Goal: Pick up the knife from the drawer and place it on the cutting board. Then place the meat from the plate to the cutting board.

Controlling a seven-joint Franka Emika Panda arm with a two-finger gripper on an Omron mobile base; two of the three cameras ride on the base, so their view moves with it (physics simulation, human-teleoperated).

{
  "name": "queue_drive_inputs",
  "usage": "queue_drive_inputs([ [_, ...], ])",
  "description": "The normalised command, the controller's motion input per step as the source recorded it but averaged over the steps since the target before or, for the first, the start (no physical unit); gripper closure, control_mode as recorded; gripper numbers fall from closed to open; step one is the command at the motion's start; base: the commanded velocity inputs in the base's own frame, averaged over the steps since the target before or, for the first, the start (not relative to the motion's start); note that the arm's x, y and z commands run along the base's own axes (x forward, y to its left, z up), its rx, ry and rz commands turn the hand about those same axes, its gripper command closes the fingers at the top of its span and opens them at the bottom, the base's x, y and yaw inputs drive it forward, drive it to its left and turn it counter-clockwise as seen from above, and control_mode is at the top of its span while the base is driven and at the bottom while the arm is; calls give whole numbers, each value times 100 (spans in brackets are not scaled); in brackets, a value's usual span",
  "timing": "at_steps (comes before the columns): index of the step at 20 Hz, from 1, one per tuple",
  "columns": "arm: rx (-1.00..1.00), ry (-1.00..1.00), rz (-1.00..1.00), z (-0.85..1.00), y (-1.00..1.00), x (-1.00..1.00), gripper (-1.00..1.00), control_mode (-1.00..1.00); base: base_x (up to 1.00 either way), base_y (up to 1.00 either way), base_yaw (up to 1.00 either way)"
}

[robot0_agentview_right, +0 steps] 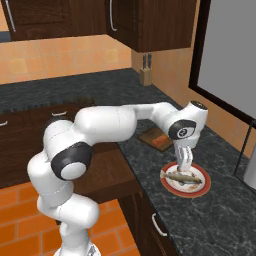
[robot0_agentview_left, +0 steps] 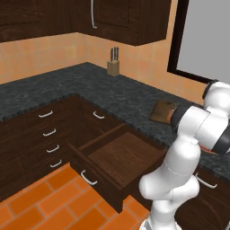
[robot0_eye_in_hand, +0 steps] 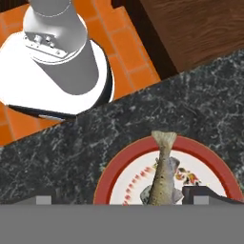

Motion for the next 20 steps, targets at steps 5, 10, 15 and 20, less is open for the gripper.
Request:
queue_drive_inputs([
  [5,6,4,-12,-30,-65,0,-100,-100,0,0,0],
  [10,9,0,-7,-45,-25,10,-100,-100,0,0,0],
  [15,9,0,-5,-35,-6,42,-100,-100,0,0,0],
  [20,3,0,0,-24,0,39,-100,-100,0,0,0],
])
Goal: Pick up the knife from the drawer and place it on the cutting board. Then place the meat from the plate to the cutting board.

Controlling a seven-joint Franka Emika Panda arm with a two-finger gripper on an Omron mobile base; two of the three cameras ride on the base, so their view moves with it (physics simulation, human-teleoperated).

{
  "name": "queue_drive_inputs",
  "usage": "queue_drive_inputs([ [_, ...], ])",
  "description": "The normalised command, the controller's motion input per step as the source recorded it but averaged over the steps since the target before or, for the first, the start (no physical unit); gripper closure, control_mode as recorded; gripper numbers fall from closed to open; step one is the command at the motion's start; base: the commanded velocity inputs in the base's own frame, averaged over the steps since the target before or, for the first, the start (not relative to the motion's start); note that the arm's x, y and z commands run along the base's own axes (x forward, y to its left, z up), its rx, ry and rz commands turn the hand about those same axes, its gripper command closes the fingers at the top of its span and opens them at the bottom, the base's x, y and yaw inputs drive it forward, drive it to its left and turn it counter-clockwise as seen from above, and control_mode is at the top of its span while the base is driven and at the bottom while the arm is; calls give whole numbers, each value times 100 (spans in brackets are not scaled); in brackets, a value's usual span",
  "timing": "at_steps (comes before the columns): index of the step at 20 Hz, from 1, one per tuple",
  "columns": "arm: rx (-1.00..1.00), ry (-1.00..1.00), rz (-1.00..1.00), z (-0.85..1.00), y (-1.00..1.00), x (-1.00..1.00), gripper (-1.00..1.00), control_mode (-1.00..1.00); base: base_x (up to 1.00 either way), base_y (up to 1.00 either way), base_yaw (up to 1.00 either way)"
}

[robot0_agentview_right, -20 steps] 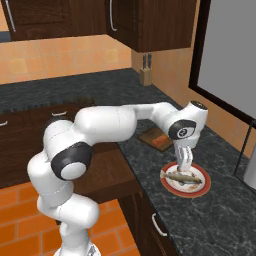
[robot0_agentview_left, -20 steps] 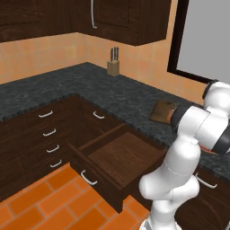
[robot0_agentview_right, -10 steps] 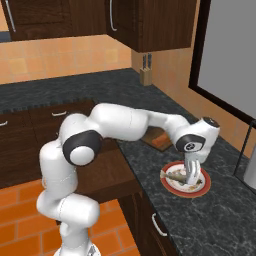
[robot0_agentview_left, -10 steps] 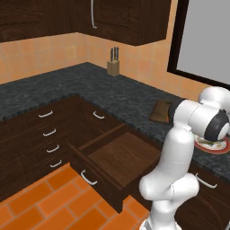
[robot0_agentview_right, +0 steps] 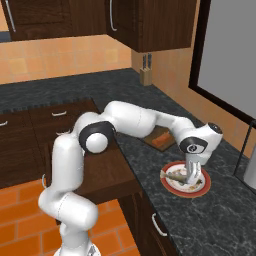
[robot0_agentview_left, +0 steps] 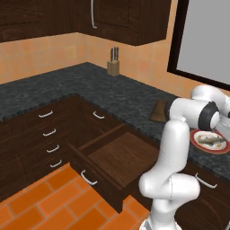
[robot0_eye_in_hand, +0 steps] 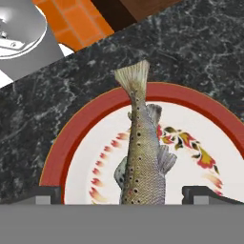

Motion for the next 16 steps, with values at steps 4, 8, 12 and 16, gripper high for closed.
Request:
queue_drive_inputs([
  [4,1,0,0,-32,0,9,-100,-100,0,0,0],
  [8,0,0,0,-43,0,0,-100,-100,0,0,0],
  [12,0,0,0,-34,0,22,-100,-100,0,0,0],
  [16,0,0,0,-17,5,17,-100,-100,0,0,0],
])
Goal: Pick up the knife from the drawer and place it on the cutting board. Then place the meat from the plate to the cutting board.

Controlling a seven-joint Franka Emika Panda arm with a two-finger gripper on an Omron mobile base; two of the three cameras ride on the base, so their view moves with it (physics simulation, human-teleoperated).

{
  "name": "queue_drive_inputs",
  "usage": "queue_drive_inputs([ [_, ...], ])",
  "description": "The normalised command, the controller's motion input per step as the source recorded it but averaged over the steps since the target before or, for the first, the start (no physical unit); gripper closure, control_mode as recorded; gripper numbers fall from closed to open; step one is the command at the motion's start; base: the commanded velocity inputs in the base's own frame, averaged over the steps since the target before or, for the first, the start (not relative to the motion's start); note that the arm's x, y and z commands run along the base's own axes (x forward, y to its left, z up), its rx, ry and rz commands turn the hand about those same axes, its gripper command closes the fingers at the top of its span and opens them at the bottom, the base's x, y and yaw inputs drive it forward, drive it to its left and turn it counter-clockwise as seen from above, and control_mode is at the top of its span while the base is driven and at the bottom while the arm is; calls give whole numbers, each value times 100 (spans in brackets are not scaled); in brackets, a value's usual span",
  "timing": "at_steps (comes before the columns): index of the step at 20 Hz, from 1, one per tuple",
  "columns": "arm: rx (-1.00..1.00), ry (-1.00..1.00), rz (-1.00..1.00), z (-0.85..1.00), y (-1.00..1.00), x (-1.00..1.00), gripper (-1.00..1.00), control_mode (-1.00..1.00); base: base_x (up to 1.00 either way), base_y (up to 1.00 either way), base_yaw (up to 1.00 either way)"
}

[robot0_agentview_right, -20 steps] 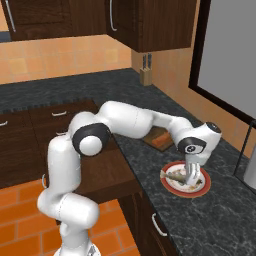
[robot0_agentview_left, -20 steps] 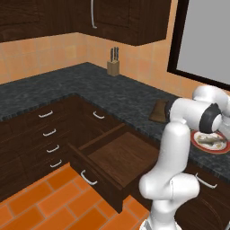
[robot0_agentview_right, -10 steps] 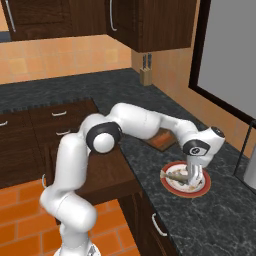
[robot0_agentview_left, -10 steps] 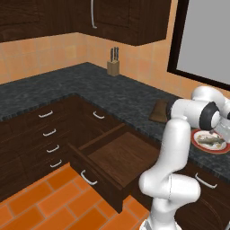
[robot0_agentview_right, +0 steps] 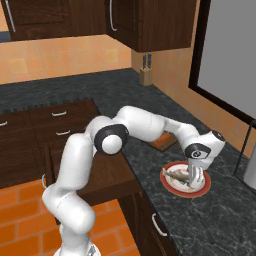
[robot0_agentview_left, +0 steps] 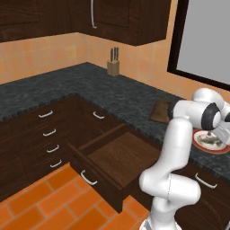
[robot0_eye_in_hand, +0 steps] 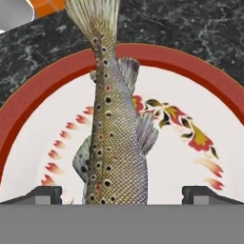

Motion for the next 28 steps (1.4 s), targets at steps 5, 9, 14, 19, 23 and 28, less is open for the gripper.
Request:
queue_drive_inputs([
  [5,0,-3,0,-18,21,1,-100,-100,0,0,0],
  [9,0,-1,-4,-37,24,-13,100,-100,0,0,0],
  [14,-1,-5,-7,-15,34,-15,100,-100,0,0,0],
  [19,-21,-24,-1,60,39,-4,100,-100,0,0,0],
  [23,-33,-24,6,100,34,21,100,-100,0,0,0],
  [28,-38,-24,19,64,60,83,100,-100,0,0,0],
])
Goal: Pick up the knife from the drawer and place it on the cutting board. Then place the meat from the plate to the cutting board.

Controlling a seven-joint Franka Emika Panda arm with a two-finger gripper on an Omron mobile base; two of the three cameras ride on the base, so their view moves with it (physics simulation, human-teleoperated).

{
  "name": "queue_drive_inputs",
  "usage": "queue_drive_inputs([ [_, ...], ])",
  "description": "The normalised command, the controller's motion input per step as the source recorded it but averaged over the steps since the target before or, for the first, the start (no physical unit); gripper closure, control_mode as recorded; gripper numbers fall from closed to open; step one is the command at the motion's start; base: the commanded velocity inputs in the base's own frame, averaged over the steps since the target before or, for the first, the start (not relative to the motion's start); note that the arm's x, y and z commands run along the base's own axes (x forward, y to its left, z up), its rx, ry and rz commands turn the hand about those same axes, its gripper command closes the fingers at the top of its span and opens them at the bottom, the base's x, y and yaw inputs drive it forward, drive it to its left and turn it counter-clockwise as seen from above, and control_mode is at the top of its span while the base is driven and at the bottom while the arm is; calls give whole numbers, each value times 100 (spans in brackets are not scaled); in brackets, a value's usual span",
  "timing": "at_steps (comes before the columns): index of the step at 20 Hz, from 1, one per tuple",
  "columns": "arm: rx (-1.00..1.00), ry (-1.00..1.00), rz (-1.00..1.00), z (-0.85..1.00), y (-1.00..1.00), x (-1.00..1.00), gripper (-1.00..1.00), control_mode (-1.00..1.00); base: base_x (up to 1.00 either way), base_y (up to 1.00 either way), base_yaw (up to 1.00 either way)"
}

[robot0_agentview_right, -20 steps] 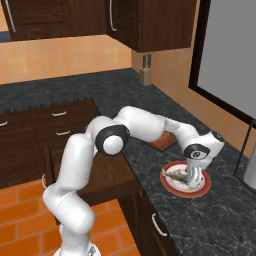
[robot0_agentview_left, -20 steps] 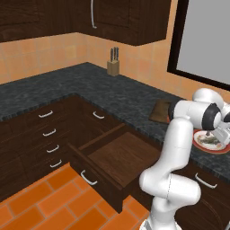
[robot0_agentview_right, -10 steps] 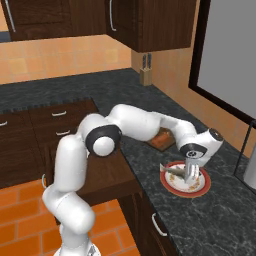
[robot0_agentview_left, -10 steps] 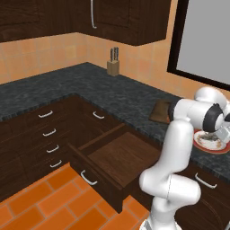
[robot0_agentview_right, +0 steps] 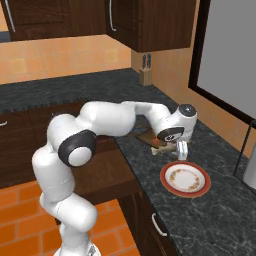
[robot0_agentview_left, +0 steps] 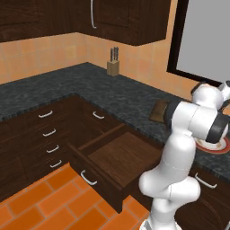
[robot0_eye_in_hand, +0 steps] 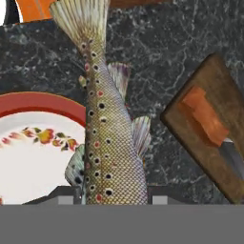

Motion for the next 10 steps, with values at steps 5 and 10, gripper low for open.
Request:
queue_drive_inputs([
  [5,-29,-10,24,19,42,100,100,-100,0,0,0],
  [10,-19,2,24,11,9,100,100,-100,0,0,0],
])
